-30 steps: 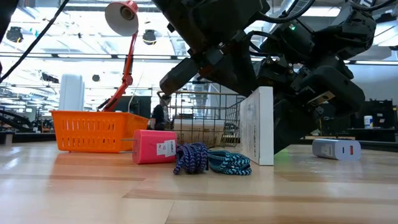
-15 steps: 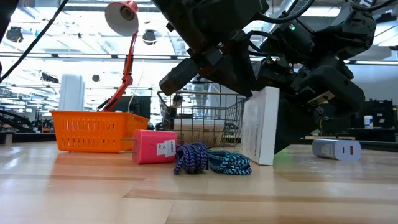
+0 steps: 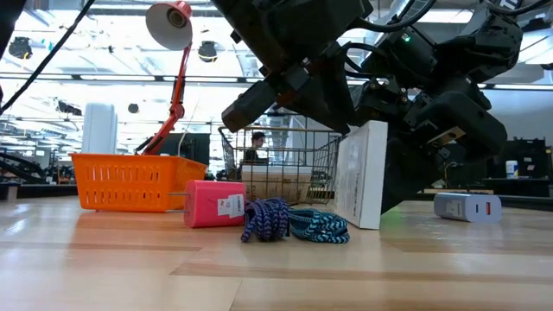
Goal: Pick and place items into bin
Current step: Put the card reader box into the wire basket
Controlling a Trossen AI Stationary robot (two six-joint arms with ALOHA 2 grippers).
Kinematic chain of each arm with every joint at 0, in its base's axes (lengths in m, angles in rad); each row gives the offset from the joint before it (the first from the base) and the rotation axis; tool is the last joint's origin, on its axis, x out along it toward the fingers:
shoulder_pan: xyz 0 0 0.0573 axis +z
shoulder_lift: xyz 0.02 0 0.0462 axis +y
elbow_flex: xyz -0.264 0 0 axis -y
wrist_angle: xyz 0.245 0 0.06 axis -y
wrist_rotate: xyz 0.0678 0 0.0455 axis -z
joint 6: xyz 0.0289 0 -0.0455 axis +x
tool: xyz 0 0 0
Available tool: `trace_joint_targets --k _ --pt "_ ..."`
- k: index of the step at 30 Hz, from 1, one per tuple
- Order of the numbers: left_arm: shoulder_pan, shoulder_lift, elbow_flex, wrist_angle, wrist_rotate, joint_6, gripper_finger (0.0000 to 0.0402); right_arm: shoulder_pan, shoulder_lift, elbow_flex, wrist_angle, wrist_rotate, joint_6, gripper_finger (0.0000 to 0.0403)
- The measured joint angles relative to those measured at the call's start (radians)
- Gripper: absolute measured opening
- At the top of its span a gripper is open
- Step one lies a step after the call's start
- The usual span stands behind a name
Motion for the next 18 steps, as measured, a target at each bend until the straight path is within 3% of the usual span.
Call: trace_joint_targets --k 18 --pt "-0.037 -0.002 0.0 -0.051 -0.039 0.076 0.0055 0.0 0.0 0.0 0.0 0.0 -0.001 0.0"
